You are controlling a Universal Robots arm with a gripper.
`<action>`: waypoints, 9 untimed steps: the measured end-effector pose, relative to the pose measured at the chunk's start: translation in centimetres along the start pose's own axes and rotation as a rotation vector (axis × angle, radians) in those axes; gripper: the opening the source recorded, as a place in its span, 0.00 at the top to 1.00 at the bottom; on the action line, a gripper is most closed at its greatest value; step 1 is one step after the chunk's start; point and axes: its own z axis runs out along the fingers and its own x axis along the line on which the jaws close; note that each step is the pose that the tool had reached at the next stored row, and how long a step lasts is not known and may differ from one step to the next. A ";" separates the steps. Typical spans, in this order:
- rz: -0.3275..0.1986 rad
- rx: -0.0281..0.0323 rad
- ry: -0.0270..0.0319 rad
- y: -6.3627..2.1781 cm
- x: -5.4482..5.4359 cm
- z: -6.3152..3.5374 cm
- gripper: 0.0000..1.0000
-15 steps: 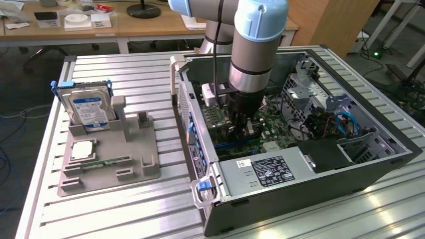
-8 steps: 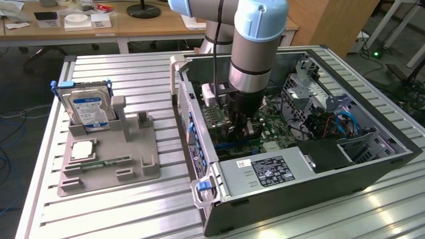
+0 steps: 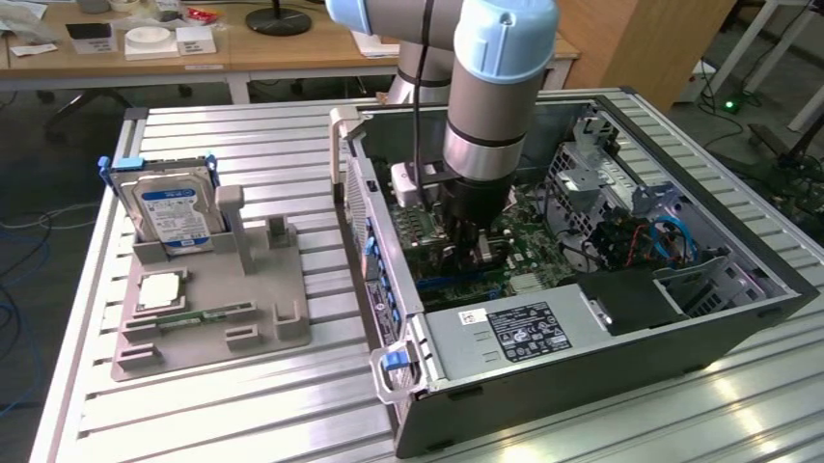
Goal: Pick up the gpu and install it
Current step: 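Insert the gpu into the slot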
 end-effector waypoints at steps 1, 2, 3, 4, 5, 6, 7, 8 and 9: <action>0.000 0.0000 0.0000 0.00 0.0 0.03 0.72; 0.000 0.0000 0.0002 0.01 0.0 0.05 0.72; 0.000 0.0000 0.0001 0.01 0.0 0.07 0.72; 0.000 0.0000 0.0001 0.01 0.0 0.08 0.72; 0.000 -0.0001 0.0002 0.01 0.0 0.09 0.72; 0.000 0.0000 0.0000 0.01 0.0 0.10 0.72; 0.000 0.0000 0.0001 0.01 0.0 0.11 0.72; 0.000 0.0000 0.0000 0.01 0.0 0.12 0.72; 0.000 0.0000 0.0000 0.02 0.0 0.14 0.72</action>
